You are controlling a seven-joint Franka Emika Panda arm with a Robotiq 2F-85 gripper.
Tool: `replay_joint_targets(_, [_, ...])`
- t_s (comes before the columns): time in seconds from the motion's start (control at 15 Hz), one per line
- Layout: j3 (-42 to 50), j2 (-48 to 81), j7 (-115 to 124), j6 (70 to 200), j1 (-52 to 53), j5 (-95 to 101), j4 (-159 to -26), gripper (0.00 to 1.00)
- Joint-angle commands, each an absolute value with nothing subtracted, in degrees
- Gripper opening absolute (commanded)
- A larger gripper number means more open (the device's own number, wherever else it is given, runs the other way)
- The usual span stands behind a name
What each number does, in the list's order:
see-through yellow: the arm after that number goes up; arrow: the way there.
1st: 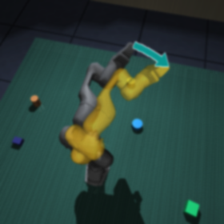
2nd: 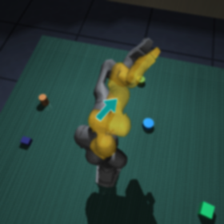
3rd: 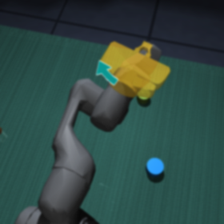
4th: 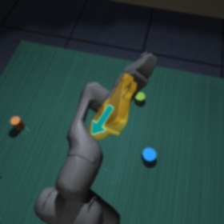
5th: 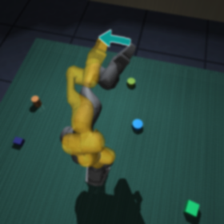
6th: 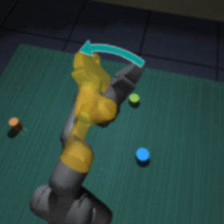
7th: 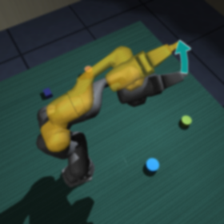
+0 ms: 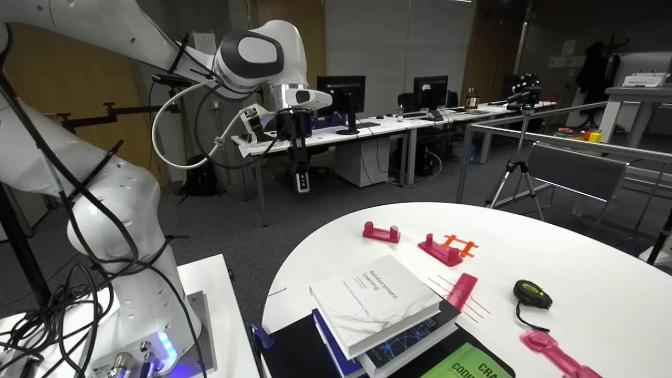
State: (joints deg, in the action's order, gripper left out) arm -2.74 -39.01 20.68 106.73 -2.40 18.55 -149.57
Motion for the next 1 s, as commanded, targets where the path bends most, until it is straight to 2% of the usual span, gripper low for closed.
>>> replay_joint_targets(0.0, [-3.72, -39.03, 20.10, 106.82, -3.53, 17.92, -149.51, 1.00])
replay_joint_targets(0.93, [-4.01, -39.22, 20.26, 108.81, -4.23, 20.49, -150.95, 1.00])
